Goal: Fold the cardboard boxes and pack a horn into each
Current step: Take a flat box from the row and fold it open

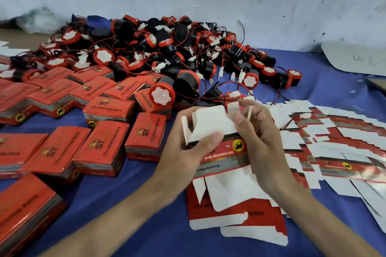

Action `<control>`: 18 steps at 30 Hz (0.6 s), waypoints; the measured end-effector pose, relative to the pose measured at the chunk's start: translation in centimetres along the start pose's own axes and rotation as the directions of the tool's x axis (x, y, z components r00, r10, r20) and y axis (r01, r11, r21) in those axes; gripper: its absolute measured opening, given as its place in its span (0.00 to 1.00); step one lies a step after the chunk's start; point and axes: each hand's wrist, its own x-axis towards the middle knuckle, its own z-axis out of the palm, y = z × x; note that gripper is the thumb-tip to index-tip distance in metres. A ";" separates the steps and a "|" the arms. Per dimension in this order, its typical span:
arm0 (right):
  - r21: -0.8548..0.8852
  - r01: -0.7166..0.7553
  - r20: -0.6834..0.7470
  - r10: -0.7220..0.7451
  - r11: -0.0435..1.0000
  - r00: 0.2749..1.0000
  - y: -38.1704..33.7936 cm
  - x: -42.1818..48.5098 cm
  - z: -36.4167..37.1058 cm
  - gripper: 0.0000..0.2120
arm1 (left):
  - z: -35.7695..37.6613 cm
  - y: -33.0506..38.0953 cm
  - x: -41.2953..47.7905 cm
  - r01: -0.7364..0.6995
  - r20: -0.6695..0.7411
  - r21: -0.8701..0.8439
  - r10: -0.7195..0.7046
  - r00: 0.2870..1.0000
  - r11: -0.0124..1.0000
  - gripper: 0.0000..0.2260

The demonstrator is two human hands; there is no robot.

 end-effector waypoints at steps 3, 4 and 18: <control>0.111 0.010 -0.015 -0.008 0.994 1.000 0.2 -0.7 0.7 0.04 | -0.3 -0.5 0.3 -0.037 -0.128 -0.035 0.032 0.991 0.999 0.18; 0.164 0.002 -0.006 -0.001 0.986 1.000 0.3 -1.0 0.9 0.05 | -0.5 -0.5 0.4 -0.055 -0.144 -0.043 0.048 0.988 0.998 0.17; 0.285 -0.010 -0.099 0.040 0.959 0.994 1.3 -2.2 2.1 0.12 | -0.7 -0.4 0.6 -0.174 -0.103 0.031 0.176 0.979 0.984 0.02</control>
